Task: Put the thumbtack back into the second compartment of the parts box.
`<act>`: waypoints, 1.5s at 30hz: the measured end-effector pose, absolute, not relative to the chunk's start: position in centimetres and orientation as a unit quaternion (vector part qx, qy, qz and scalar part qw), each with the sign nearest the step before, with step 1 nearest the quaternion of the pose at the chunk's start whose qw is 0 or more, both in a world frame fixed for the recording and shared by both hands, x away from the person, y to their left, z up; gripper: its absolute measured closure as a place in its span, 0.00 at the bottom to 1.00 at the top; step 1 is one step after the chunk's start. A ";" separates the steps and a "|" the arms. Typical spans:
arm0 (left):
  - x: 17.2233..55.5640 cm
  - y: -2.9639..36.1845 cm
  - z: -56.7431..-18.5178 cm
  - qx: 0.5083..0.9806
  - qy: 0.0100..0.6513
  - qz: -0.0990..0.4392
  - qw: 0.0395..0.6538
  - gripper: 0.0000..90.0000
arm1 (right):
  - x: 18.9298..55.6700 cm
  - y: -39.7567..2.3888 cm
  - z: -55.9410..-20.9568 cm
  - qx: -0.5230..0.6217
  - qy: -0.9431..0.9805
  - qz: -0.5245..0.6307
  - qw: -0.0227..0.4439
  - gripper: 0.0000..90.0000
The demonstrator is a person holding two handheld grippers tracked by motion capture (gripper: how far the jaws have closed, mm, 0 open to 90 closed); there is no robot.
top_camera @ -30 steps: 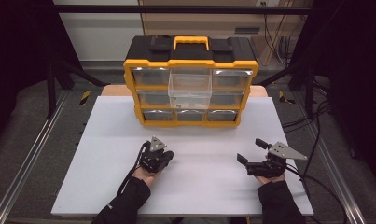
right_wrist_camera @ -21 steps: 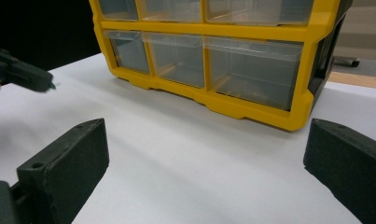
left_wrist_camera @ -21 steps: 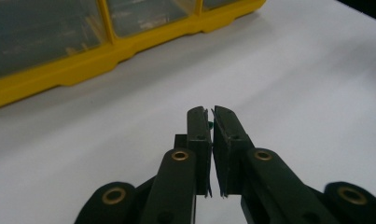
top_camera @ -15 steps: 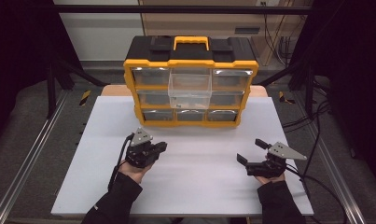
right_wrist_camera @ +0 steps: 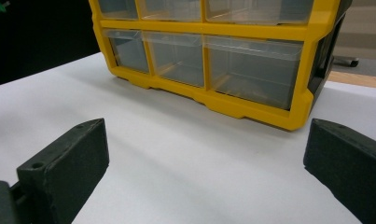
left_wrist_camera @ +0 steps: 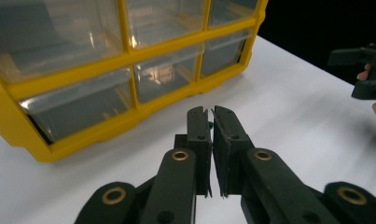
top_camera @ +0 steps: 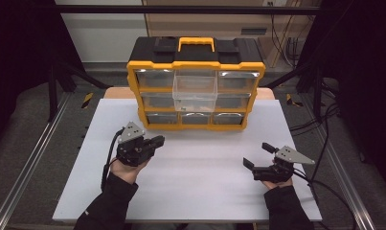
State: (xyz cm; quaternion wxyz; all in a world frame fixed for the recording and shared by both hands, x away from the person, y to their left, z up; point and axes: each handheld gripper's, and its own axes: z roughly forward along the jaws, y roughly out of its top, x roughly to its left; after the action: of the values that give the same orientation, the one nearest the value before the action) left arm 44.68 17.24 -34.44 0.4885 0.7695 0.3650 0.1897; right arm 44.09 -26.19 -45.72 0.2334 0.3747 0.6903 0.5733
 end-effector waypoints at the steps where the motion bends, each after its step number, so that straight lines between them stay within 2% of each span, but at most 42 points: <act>1: 44.7 17.2 -34.0 0.769 0.362 0.193 0.489 0.94 | 44.1 -26.2 -45.7 0.375 0.690 0.574 0.234 0.00; 17: 44.5 15.9 -26.8 0.759 0.323 0.228 0.517 0.94 | 44.1 -26.2 -45.7 0.374 0.691 0.573 0.234 0.00; 32: 45.5 14.3 -23.3 0.747 0.307 0.242 0.537 0.94 | 44.1 -26.2 -45.7 0.374 0.691 0.573 0.233 0.00; 45: 48.7 12.1 -21.6 0.754 0.301 0.242 0.531 0.94 | 44.1 -26.2 -45.7 0.374 0.692 0.572 0.232 0.00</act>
State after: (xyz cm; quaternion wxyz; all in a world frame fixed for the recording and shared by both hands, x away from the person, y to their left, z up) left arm 48.68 12.05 -21.56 0.5309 0.7542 0.3012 0.2420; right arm 44.11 -26.21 -45.73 0.2319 0.3742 0.6921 0.5720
